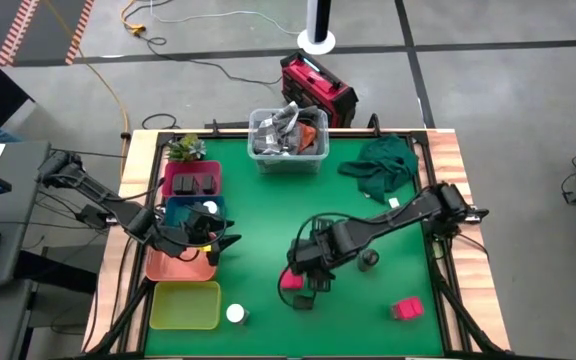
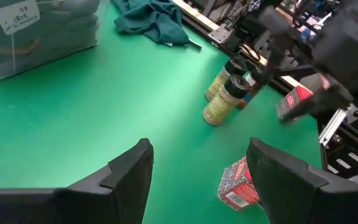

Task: Sort spices by type
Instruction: Put the top left black seasoning bottle into the orange bin

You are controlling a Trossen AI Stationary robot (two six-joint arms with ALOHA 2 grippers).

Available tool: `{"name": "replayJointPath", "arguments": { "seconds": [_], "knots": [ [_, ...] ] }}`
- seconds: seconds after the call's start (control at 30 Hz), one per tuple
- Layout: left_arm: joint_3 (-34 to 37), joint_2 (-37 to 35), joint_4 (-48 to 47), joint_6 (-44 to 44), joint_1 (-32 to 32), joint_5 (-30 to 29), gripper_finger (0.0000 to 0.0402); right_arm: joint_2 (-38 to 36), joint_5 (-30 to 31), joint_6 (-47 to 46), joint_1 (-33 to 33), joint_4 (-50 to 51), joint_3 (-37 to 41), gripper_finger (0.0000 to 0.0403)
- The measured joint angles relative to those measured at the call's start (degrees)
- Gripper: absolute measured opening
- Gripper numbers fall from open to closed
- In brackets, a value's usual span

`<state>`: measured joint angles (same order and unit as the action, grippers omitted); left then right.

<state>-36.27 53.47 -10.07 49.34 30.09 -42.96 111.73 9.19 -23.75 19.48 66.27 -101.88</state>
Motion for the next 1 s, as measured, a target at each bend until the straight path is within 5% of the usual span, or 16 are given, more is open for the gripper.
{"name": "replayJointPath", "arguments": {
  "seconds": [0.47, 1.0],
  "knots": [
    [0.0, 0.0, -4.16, 4.4, 0.04, 0.26, 0.0247, -0.1, -4.06, 14.64, -3.16, 9.47, 0.0, 0.0306],
    [0.0, -0.36, -6.57, 5.13, 0.09, 0.06, 0.0247, -3.56, -3.66, 13.65, -4.58, 7.24, 3.3, 0.0306]
  ]
}}
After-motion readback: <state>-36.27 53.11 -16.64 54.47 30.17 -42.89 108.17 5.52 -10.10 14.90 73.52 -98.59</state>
